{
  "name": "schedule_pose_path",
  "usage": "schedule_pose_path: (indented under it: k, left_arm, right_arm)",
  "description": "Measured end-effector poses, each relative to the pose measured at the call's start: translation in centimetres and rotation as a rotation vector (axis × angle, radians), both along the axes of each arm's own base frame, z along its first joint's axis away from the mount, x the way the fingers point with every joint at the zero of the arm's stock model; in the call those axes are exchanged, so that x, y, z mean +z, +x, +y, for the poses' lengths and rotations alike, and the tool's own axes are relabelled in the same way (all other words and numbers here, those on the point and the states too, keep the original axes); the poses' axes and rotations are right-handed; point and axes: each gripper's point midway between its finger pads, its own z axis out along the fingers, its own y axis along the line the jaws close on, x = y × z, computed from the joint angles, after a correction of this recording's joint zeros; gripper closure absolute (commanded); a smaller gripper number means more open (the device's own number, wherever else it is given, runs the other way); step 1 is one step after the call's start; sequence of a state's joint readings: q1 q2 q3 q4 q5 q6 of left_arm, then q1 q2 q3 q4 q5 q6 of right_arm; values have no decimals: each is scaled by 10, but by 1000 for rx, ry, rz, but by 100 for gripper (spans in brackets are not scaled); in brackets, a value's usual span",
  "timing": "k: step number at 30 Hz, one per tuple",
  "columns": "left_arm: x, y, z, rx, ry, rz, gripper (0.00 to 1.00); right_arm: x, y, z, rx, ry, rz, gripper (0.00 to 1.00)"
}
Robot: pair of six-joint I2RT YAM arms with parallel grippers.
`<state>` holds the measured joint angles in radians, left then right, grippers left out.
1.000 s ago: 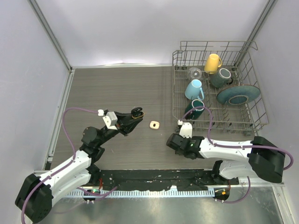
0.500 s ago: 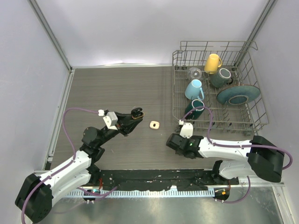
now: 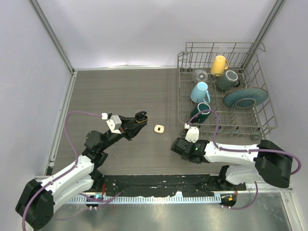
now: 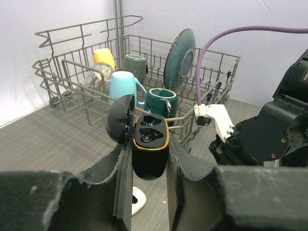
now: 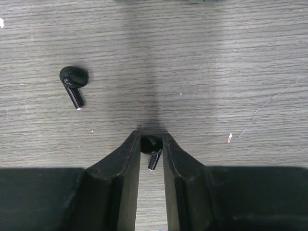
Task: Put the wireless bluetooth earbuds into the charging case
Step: Pick up the earbud from the center of the board.
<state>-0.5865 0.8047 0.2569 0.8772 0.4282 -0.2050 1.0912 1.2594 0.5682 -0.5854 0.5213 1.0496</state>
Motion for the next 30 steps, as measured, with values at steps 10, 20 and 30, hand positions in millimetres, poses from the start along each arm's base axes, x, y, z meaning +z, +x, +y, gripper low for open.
schedule_pose_path:
  k: [10,20,30]
  left_arm:
    - [-2,0,0,0,4,6,100]
    - [-7,3,-2,1,13,21,100]
    - [-19,8,-10,-25,28,81,100]
  right_arm:
    - [5,3,2,43,-20,-10,96]
    - [106,35,36,166,169,-308,99]
    - [209,68,58,226,261,-679,99]
